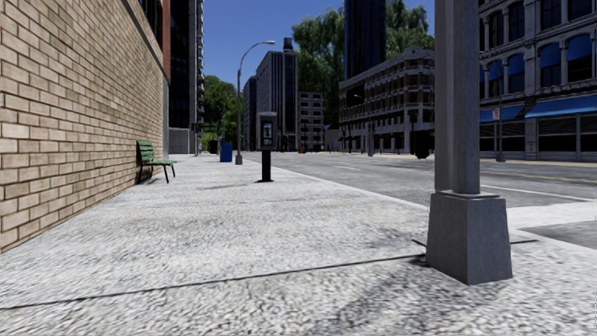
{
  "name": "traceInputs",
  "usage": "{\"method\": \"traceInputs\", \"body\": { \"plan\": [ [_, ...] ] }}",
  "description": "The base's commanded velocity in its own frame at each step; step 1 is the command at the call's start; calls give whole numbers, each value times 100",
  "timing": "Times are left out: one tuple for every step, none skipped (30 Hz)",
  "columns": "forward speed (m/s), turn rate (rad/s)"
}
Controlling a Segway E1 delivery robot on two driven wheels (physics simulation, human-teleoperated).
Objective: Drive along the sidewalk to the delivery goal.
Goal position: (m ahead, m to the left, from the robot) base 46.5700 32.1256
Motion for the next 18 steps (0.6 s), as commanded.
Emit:
{"method": "traceInputs", "body": {
  "plan": [
    [200,43],
    [200,43],
    [200,43],
    [200,43],
    [200,45],
    [200,51],
    [200,51],
    [200,59],
    [200,64],
    [200,65],
    [200,65],
    [200,65],
    [200,65],
    [200,65],
    [200,65],
    [200,60],
    [200,51],
    [200,39]
  ]
}}
